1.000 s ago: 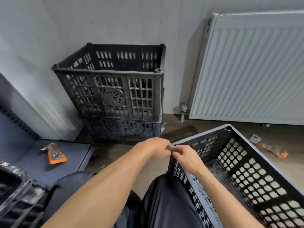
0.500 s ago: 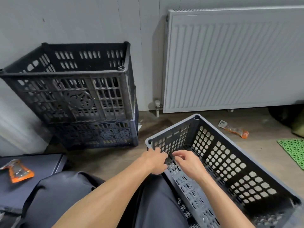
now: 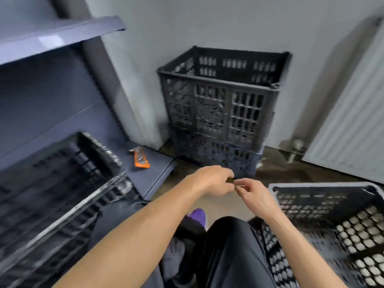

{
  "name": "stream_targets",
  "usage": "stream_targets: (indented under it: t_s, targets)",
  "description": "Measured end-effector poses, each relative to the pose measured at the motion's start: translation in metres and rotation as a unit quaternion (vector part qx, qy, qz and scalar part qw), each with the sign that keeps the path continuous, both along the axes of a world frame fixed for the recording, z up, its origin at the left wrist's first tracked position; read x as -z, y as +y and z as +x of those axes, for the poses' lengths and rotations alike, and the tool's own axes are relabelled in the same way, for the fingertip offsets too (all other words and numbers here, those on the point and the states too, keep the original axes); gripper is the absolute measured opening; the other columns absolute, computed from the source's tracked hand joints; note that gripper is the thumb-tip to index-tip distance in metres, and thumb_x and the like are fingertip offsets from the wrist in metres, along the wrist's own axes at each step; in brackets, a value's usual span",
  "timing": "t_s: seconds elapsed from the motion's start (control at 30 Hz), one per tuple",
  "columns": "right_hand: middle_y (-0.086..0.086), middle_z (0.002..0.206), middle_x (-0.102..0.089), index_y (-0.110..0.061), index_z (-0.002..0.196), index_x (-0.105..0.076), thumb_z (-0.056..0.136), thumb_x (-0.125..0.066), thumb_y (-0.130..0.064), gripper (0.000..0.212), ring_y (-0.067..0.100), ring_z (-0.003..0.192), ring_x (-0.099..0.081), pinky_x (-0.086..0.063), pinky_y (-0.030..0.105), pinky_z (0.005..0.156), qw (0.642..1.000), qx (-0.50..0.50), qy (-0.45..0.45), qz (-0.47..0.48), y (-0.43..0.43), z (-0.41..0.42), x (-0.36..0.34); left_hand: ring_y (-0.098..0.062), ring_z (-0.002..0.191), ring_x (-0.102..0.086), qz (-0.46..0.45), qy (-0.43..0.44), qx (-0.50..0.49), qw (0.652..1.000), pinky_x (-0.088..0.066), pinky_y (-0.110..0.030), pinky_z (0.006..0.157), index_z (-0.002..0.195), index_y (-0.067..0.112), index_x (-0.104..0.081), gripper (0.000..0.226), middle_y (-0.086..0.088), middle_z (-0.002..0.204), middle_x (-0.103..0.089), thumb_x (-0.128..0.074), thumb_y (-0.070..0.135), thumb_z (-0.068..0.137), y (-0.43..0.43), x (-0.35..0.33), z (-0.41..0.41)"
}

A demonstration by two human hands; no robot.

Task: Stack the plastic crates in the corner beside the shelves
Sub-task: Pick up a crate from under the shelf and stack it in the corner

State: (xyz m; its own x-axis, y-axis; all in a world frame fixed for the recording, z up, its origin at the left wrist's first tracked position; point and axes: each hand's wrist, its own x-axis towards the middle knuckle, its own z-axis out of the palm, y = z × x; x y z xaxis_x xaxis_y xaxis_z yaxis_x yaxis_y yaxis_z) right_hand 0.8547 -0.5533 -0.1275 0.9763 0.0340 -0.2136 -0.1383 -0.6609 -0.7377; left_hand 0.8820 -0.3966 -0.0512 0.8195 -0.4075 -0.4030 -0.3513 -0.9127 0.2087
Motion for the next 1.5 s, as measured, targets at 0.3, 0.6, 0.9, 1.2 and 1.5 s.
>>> stream_targets:
  t_s: [0.3, 0.6, 0.9, 1.2, 1.5]
  targets:
    - [-0.011, 0.121, -0.072, -0.030, 0.124, -0.071, 0.098, -0.054, -0.019, 0.033, 0.013, 0.111, -0.065, -0.044, 0.025, 0.083, 0.973, -0.228, -0.022, 0.003, 0.147, 0.008, -0.020, -0.026, 0.131, -0.049, -0.004, 0.003, -0.197, 0.980, -0.040, -0.036, 0.099, 0.135, 0.024, -0.052, 0.039, -0.003, 0.146, -0.050, -0.045, 0.042, 0.101, 0.152, -0.039, -0.040]
    - [0.002, 0.110, -0.075, -0.020, 0.112, -0.069, 0.100, -0.054, -0.031, 0.022, 0.025, 0.109, -0.067, -0.046, 0.032, 0.081, 0.964, -0.246, -0.064, 0.082, 0.257, 0.011, -0.041, -0.015, 0.069, -0.044, -0.166, -0.123, -0.421, 0.883, -0.038, -0.030, 0.062, 0.079, 0.016, -0.054, 0.021, -0.004, 0.077, -0.049, -0.043, 0.019, 0.097, 0.263, -0.035, -0.078]
    - [0.025, 0.128, -0.061, -0.005, 0.127, -0.046, 0.104, -0.044, -0.039, 0.041, 0.042, 0.116, -0.059, -0.045, 0.044, 0.092, 0.974, -0.225, -0.018, -0.025, 0.315, 0.039, -0.047, -0.021, 0.081, -0.056, -0.145, -0.088, -0.447, 0.878, -0.042, -0.037, 0.076, 0.083, 0.019, -0.055, 0.045, 0.000, 0.087, -0.061, -0.029, 0.049, 0.104, 0.267, 0.011, -0.072]
    - [0.017, 0.121, -0.066, -0.009, 0.120, -0.056, 0.086, -0.051, -0.020, 0.036, 0.037, 0.111, -0.061, -0.050, 0.041, 0.091, 0.972, -0.225, 0.050, -0.050, 0.338, 0.062, -0.045, -0.016, 0.076, -0.064, -0.118, -0.245, -0.470, 0.840, -0.053, -0.036, 0.070, 0.087, 0.030, -0.060, 0.031, 0.013, 0.073, -0.066, -0.038, 0.052, 0.091, 0.265, 0.028, -0.076]
    - [0.023, 0.126, -0.062, -0.007, 0.120, -0.045, 0.095, -0.054, -0.025, 0.032, 0.042, 0.116, -0.062, -0.048, 0.042, 0.085, 0.929, -0.252, -0.151, -0.224, 0.369, 0.069, -0.043, -0.030, 0.089, -0.062, -0.010, -0.271, -0.572, 0.774, -0.055, -0.042, 0.073, 0.078, 0.020, -0.068, 0.034, 0.001, 0.082, -0.063, -0.042, 0.020, 0.101, 0.364, 0.005, -0.144]
